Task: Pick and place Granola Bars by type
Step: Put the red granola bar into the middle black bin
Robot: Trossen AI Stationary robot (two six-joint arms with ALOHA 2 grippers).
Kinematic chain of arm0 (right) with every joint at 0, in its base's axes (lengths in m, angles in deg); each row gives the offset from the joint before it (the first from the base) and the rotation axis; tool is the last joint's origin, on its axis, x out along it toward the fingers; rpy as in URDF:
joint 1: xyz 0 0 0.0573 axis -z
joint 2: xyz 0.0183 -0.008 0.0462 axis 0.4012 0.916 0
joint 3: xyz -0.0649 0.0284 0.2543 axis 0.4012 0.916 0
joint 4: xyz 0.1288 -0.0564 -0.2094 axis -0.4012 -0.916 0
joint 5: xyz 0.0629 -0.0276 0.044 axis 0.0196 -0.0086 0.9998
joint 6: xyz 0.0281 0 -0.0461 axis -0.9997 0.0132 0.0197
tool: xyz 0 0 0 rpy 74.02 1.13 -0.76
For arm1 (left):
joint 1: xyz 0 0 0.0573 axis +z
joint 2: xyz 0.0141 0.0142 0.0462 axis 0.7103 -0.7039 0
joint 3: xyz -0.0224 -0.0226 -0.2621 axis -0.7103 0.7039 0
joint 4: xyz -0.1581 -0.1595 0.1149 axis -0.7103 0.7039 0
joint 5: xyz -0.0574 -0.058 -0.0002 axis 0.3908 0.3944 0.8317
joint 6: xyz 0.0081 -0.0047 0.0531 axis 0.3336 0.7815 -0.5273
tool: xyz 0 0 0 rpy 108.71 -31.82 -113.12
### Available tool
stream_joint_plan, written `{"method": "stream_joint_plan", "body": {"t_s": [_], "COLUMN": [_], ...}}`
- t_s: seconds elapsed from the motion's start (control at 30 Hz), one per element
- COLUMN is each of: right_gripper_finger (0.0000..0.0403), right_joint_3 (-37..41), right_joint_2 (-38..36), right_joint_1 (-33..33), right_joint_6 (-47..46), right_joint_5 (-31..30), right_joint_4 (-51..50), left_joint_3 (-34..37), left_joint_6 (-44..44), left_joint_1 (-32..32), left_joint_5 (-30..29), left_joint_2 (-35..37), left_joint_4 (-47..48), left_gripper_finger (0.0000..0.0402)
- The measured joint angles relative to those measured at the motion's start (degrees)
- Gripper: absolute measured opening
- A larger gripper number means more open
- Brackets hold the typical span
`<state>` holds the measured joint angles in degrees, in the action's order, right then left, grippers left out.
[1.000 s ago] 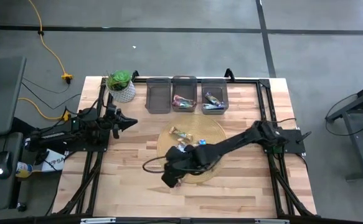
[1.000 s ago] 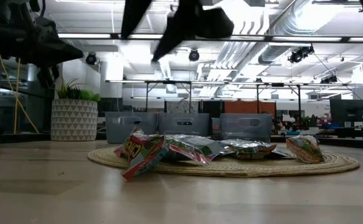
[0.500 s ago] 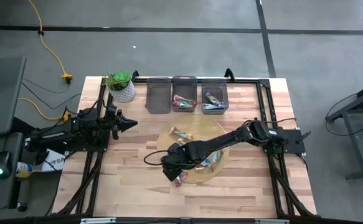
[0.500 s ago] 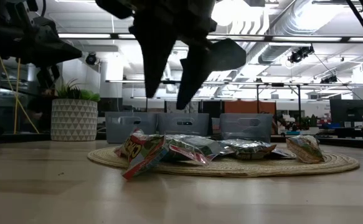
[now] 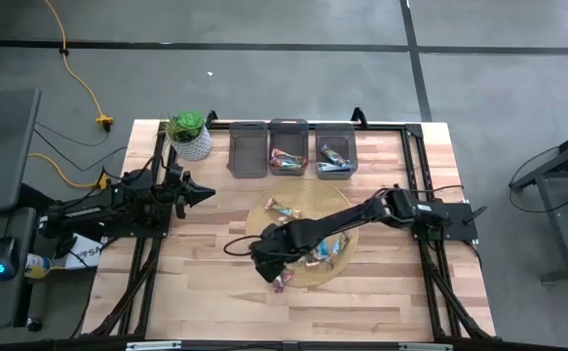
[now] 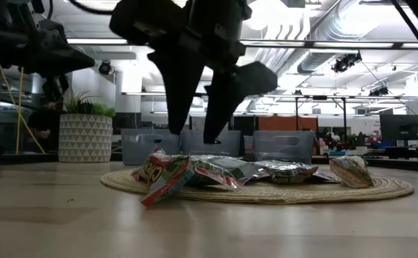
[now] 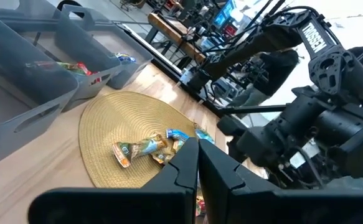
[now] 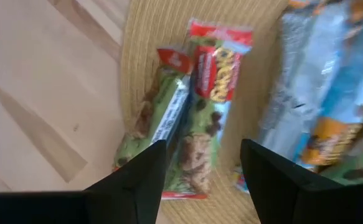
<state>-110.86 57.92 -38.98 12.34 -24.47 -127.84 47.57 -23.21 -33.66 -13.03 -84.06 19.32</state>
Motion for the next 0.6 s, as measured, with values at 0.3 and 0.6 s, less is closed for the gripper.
{"method": "stream_joint_plan", "body": {"t_s": [0.3, 0.6], "right_gripper_finger": [0.0191, 0.0191], "right_joint_3": [0.0, 0.0], "right_joint_2": [1.9, 4.2], "right_joint_1": [0.1, 0.4], "right_joint_6": [1.2, 1.2], "right_joint_5": [1.3, 3.6], "right_joint_4": [0.9, 4.2], "left_joint_3": [0.0, 0.0], "left_joint_6": [-1.5, -1.5], "left_joint_1": [0.0, 0.0], "left_joint_5": [-0.3, -0.3], "left_joint_2": [0.0, 0.0], "left_joint_4": [0.0, 0.0], "left_gripper_finger": [0.0010, 0.0010]}}
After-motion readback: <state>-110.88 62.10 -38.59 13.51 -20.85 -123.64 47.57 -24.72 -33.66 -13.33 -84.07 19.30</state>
